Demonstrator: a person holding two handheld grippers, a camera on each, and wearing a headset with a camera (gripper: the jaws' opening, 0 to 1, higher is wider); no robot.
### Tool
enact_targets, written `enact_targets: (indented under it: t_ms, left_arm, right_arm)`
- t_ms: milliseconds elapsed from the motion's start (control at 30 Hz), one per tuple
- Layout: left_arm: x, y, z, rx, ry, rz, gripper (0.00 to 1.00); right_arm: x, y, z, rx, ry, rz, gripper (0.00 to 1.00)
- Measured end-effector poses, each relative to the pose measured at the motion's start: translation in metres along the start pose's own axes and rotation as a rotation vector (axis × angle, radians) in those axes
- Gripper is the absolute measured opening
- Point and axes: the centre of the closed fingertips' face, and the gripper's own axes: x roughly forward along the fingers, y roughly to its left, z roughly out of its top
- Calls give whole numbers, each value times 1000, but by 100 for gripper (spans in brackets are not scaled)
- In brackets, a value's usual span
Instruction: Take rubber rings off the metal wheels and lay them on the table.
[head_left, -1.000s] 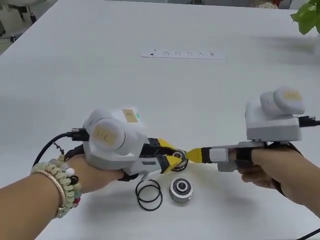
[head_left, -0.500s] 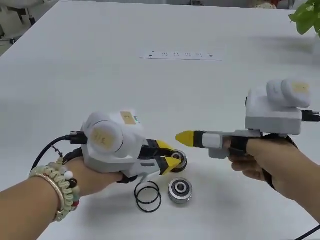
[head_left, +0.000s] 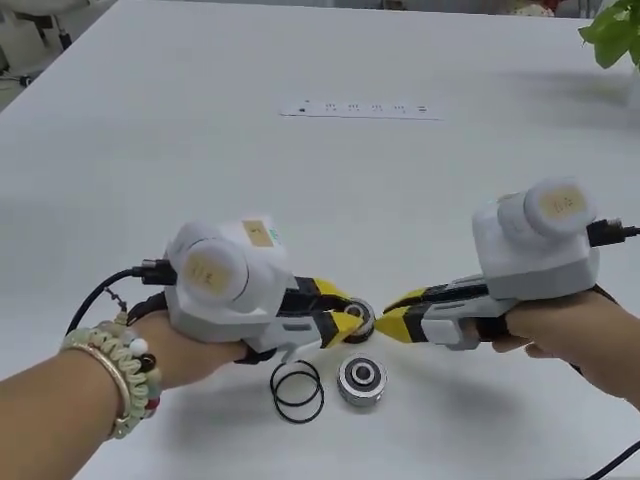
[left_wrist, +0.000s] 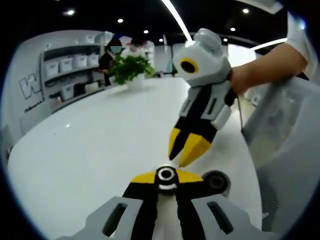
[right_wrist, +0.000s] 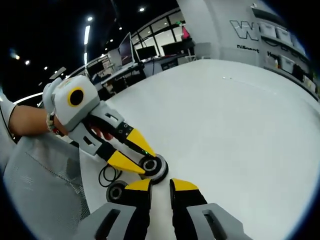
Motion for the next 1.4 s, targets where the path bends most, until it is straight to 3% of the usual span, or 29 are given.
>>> enact_targets:
  t_ms: [433,500,867,933,967,1033,1167,1300,1400]
  left_arm:
    - [0,0,0,-1,-2,-2,13]
    - [0,0,0,-2,-2,0,13]
    - [-1,0,1,-9,-2,5,13]
    - [-2,0,0,-10,0,7,13]
    - [-2,0,0,-12,0,6,13]
    - [-2,0,0,-11,0,6,13]
    - [-1,0,0,-9,1,5,13]
    - [-1,0,0,-8,0,4,13]
    - [-1,0,0,-7,0,3,13]
  right_arm:
    - [12,6,0,-165,8,-20,21]
    - [12,8,-1,-180,9,-5,17]
    - [9,7,-2,-275,35,-30,9]
    - [7,2,-2,-303,38,-52,1]
    - [6,-5,2,-303,22,-98,0]
    - [5,-6,5,-307,19,-98,0]
    - [3,-5,4,-274,18,-87,0]
    - [4,3,-4,-264,42,-35,0]
    - [6,4,-5,-271,45,-39,15]
